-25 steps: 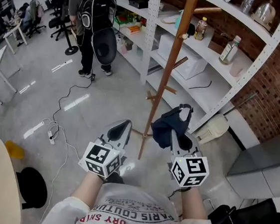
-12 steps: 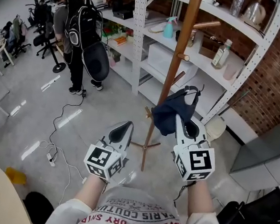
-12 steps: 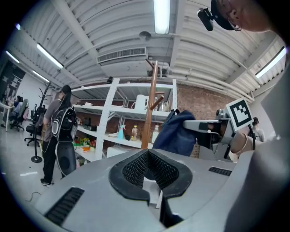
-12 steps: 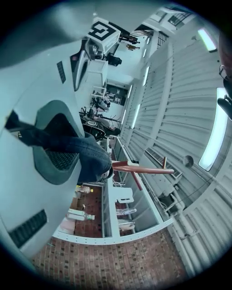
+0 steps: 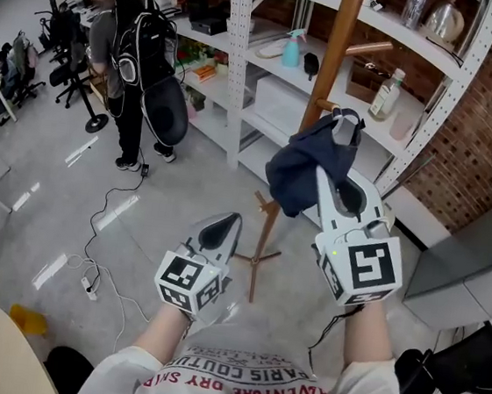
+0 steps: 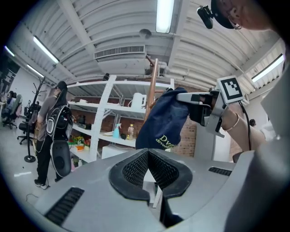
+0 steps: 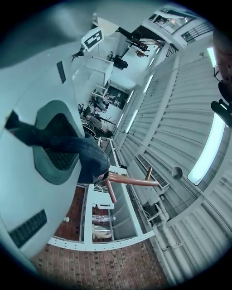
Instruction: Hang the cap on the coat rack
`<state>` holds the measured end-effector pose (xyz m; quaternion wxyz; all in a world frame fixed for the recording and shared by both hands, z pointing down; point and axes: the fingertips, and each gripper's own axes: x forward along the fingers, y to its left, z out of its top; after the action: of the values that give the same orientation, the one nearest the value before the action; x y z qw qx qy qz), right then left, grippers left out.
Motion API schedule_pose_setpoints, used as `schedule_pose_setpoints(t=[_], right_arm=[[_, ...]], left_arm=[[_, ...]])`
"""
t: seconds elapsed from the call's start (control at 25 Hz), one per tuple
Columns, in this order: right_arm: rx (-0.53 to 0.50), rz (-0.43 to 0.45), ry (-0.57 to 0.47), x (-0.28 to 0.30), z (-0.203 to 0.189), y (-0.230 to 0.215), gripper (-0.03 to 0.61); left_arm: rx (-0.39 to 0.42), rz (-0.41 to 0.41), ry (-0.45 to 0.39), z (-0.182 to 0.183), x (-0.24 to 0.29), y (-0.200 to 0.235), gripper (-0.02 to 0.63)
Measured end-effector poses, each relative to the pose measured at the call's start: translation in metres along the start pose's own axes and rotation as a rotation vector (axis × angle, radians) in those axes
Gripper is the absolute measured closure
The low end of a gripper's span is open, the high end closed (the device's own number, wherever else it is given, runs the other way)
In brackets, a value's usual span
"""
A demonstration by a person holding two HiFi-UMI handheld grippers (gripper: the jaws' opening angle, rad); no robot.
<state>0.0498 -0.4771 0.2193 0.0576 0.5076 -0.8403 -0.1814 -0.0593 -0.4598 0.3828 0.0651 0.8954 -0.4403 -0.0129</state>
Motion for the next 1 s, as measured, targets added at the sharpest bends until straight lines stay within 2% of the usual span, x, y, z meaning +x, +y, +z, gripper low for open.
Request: schedule_pose_setpoints(t=[0.12,0.32,0.68,1.0], right_arm=[[-0.014,0.028,0.018,0.013,0.003,0.001,0.558],[0.028,0.023,0.06,0.035,-0.009,-0.009,0.558],[0.1,0.03,0.146,0.068,-0.058,-0.011,0.558],[0.134,0.022,0.163,0.072,-0.076,-0.015,0.558]], left_arm=[[-0.015,-0.011,0.016,-0.008,0.002,0.0,0.609],[-0.028,-0.016,0.031,-0.014,0.002,0.006,0.609],[-0.072,0.011,0.074,-0.037,0.003,0.023,0.609],[-0.085,0.033,0.093,-0.048,0.004,0.031,0.609]])
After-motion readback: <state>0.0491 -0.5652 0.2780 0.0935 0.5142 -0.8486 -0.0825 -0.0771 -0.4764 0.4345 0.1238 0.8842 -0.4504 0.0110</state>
